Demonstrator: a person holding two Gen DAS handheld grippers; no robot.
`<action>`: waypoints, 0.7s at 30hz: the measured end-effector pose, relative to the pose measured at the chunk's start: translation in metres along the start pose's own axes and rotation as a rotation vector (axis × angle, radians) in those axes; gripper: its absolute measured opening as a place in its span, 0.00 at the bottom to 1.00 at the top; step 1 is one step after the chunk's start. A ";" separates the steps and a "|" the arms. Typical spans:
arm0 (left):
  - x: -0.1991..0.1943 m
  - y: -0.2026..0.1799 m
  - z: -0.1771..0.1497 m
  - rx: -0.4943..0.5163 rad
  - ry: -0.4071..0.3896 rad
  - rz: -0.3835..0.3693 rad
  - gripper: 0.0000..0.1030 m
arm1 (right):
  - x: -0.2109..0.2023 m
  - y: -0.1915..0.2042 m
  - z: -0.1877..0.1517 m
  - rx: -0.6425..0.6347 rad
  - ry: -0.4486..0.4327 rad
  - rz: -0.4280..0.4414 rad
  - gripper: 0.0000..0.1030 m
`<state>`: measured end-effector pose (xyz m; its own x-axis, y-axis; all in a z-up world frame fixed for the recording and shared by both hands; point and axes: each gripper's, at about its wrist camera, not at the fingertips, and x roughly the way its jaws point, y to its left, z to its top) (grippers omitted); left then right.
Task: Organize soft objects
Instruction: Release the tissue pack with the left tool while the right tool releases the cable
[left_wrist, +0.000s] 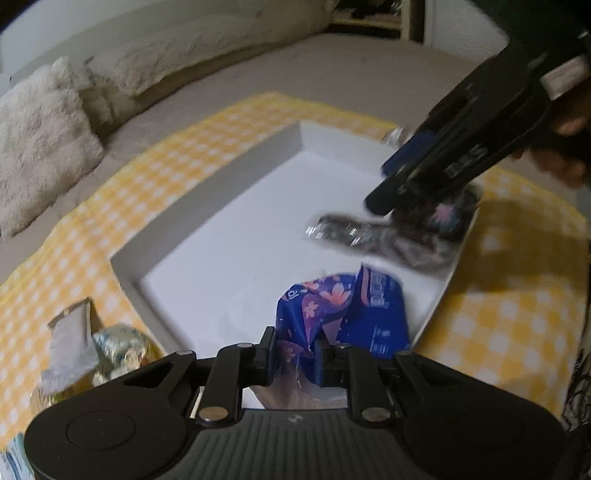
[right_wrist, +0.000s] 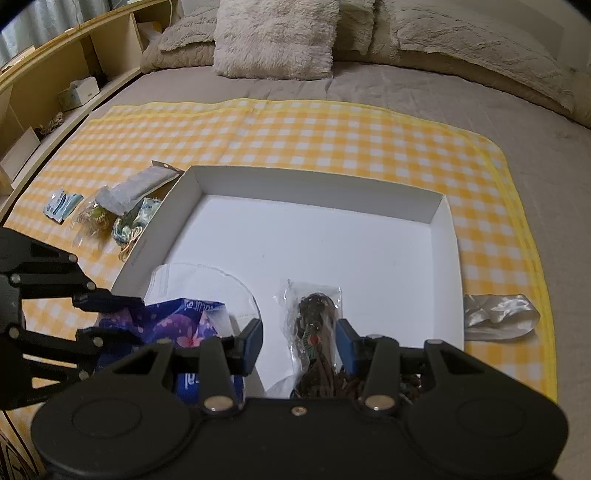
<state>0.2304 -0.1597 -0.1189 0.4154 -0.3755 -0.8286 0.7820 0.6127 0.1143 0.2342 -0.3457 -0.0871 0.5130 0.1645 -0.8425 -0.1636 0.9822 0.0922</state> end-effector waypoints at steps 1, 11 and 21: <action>0.003 0.001 -0.001 -0.016 0.006 0.006 0.25 | 0.000 0.001 0.000 -0.002 0.003 0.000 0.43; -0.006 0.015 0.005 -0.136 0.000 0.112 0.74 | 0.001 0.003 -0.001 -0.022 0.021 0.013 0.43; -0.031 -0.003 0.004 -0.104 0.039 -0.037 0.78 | -0.001 0.008 0.002 -0.003 -0.004 0.112 0.31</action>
<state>0.2172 -0.1530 -0.0912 0.3668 -0.3731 -0.8522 0.7432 0.6685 0.0272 0.2338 -0.3374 -0.0848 0.4943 0.2738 -0.8250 -0.2230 0.9573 0.1841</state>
